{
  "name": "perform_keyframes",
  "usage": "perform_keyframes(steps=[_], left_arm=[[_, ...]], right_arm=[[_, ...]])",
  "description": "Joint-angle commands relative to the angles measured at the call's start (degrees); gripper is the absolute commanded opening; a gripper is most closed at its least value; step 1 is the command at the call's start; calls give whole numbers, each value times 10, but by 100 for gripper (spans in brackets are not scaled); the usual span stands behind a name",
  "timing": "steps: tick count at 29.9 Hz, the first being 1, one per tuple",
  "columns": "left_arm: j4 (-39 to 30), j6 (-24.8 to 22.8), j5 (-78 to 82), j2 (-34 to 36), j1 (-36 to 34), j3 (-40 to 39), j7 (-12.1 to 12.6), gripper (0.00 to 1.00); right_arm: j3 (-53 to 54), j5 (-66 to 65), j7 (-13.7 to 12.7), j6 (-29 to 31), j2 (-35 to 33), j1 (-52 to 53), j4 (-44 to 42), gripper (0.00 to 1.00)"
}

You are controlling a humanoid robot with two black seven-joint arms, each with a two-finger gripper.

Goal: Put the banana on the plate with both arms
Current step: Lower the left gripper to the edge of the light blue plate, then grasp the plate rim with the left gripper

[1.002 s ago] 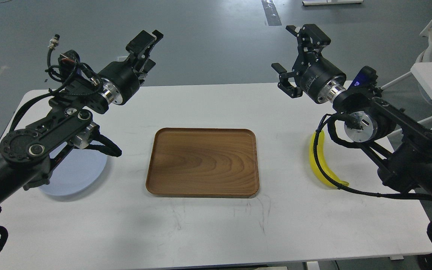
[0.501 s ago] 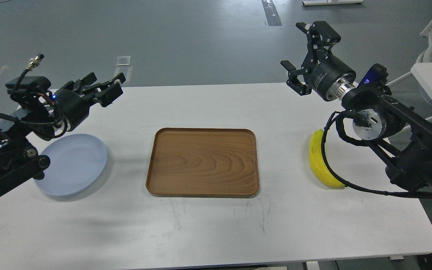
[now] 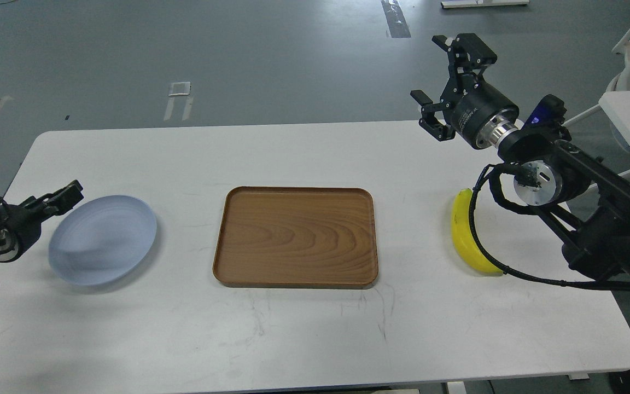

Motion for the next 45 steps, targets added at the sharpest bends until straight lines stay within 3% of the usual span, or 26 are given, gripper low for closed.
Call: perform_keyframes(steps=[1,10,16,21,32,35,39,45], left_arm=[[50,20,1,-18,37,6,-7,98],[59,33,1,-29,45,7,-18,98],[60,33,4,-29,49,11,-69,98],[66,33,4,-29,47,48,-73,98],[70,32,5,-37,47,50,-73,98],[103,32,5,-45,47,50,-74,98],[125,32,4,-51,47,50,-94,98],[126,30,-2,-49,60,50,-95,92]], right_arm=[[0,0,0,0,-1,1,0,100],[-1,0,0,-1,-1,2,0,100],[-3,-1,0,-1,-1,1,0,100],[-2,0,0,3,-11,4,3,100],[2,0,3,5,-12,-6,2,100],[3,1,3,5,-12,-7,3,100],[2,1,3,4,-20,-7,3,100],[2,1,4,4,-31,-9,4,100]])
